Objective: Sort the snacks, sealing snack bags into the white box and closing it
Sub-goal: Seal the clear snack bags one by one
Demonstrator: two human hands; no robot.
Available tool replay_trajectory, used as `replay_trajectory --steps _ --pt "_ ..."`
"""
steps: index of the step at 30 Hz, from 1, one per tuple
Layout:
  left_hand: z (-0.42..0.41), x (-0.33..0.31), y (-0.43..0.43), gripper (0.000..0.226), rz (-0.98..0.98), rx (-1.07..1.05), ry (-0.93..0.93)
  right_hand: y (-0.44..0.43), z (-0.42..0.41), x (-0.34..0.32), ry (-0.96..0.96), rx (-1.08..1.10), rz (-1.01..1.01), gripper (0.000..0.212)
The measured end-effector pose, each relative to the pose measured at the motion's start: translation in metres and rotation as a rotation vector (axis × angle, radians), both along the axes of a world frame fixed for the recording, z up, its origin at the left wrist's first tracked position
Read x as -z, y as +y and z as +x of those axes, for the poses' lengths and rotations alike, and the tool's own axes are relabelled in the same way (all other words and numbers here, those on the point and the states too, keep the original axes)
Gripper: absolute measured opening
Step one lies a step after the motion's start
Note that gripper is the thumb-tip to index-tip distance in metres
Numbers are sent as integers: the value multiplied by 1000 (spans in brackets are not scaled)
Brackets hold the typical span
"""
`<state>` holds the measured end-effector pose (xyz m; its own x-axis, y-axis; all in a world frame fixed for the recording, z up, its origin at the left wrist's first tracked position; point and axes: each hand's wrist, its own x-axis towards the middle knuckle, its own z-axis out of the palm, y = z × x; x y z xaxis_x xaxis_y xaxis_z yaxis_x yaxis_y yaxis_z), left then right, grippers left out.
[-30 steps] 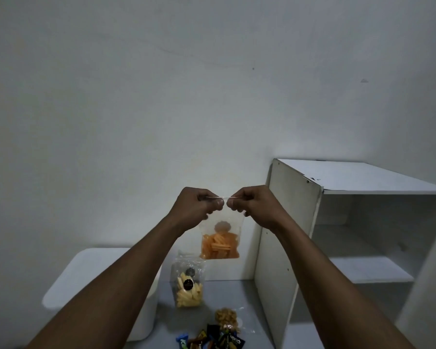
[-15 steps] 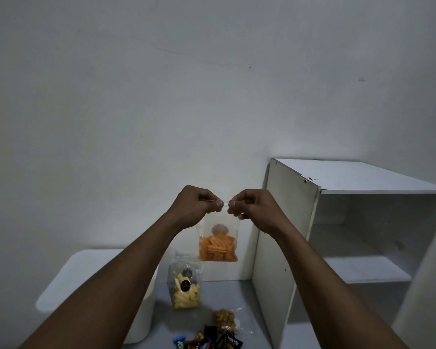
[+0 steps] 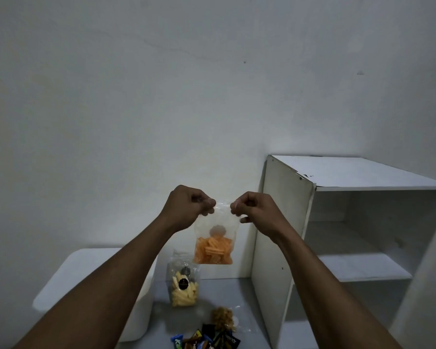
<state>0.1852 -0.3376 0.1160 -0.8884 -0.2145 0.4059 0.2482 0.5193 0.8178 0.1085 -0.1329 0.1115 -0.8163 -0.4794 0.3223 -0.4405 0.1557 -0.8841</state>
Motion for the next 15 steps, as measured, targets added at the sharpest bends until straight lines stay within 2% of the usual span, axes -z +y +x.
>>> replay_trajectory --steps 4,10,12,15 --pt "-2 1 13 9 -28 7 4 -2 2 0 49 -37 92 13" --pt "-1 6 18 12 134 20 -31 2 -5 -1 94 1 47 8" --pt "-1 11 17 12 64 -32 -7 3 -6 6 70 -19 34 8" --pt "0 22 13 14 20 -144 31 3 -8 22 -88 -74 -60 15"
